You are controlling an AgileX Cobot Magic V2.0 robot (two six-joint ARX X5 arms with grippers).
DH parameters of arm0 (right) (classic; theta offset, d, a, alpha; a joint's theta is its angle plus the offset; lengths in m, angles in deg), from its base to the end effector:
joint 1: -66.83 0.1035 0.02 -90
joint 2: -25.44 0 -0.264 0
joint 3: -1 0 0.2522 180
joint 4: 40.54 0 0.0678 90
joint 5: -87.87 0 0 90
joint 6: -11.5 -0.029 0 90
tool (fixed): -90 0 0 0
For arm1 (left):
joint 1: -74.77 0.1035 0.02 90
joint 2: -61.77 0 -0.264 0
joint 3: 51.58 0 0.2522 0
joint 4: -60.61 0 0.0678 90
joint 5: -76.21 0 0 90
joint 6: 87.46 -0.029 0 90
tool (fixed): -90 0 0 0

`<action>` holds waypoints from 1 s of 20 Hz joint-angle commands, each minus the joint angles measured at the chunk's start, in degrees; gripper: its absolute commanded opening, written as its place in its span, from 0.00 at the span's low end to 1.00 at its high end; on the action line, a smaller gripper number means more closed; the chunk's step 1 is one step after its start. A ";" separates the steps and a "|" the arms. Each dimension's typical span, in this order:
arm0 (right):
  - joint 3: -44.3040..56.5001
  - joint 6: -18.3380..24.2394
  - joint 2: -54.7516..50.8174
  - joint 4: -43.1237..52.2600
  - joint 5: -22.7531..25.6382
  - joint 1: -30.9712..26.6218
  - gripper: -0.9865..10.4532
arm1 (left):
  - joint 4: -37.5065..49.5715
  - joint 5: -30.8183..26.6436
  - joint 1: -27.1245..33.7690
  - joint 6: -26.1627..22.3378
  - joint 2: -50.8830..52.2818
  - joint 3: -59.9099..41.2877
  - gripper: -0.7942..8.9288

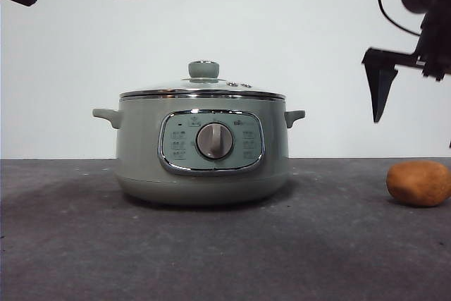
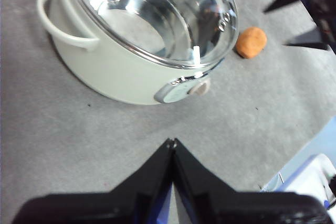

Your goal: Pick up the potato,open the lid,put the potato in the pot,close the lid

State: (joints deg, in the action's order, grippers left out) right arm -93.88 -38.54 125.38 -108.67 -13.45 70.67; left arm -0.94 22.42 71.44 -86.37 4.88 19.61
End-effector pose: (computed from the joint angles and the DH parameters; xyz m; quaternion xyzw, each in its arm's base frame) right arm 0.3435 0.0288 0.2492 0.3718 0.5839 -0.1556 0.7047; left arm 0.1808 -0.0277 0.3200 -0.1216 0.3873 -0.3062 0.8611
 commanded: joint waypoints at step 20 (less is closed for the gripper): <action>-0.04 -1.22 12.00 2.80 5.35 -0.17 0.08 | -1.44 0.20 -4.28 -0.70 -0.02 0.31 0.08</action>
State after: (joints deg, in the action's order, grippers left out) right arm -93.97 -40.57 136.64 -105.69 -8.33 70.51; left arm -2.45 22.42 67.35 -86.37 4.88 19.61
